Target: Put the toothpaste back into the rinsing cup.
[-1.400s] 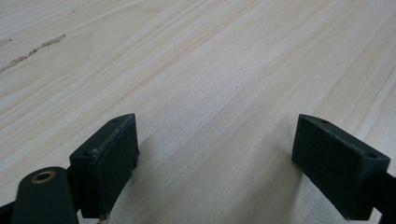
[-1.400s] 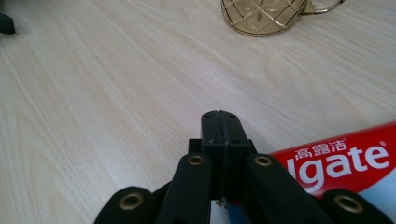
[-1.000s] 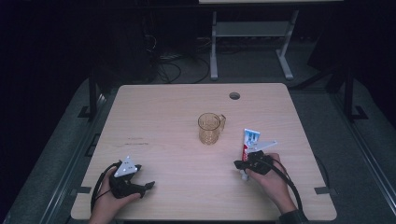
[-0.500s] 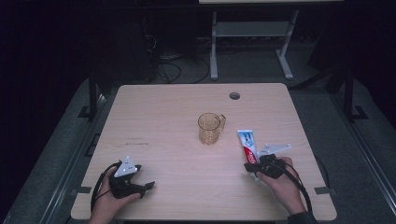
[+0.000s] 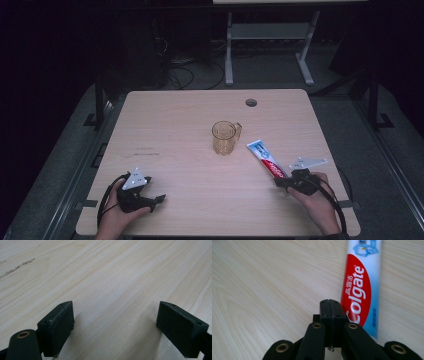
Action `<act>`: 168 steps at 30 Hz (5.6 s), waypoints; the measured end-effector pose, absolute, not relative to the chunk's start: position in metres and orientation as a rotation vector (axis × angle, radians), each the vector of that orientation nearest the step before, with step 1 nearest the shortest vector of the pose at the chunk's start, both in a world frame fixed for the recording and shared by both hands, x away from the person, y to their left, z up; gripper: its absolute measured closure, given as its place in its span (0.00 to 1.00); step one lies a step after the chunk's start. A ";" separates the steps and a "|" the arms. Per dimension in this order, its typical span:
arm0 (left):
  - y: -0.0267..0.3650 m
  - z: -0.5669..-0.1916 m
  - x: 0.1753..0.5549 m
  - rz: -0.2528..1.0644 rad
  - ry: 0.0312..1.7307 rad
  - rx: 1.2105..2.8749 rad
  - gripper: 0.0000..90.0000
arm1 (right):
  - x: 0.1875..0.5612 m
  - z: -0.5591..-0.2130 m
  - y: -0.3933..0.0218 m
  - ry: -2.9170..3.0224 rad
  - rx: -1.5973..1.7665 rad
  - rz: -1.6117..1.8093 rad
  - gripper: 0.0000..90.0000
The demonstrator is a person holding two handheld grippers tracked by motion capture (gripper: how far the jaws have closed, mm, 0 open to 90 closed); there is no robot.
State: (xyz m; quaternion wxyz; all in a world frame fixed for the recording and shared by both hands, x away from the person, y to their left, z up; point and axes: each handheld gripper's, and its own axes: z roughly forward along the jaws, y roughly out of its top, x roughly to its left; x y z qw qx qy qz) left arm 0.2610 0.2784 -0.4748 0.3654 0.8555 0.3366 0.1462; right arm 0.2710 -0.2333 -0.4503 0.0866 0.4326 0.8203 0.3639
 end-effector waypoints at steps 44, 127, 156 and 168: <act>0.278 -0.475 0.261 0.377 0.867 2.196 0.15 | 0.298 -0.428 -0.250 2.321 1.278 1.124 0.43; 0.278 -0.475 0.261 0.376 0.864 2.200 0.15 | 0.401 -0.453 -0.168 2.599 1.220 0.679 0.53; 0.278 -0.475 0.261 0.375 0.863 2.201 0.15 | 0.395 -0.443 -0.188 2.517 1.367 0.843 0.80; 0.278 -0.475 0.261 0.375 0.863 2.201 0.15 | 0.386 -0.423 -0.203 2.434 1.381 1.002 0.81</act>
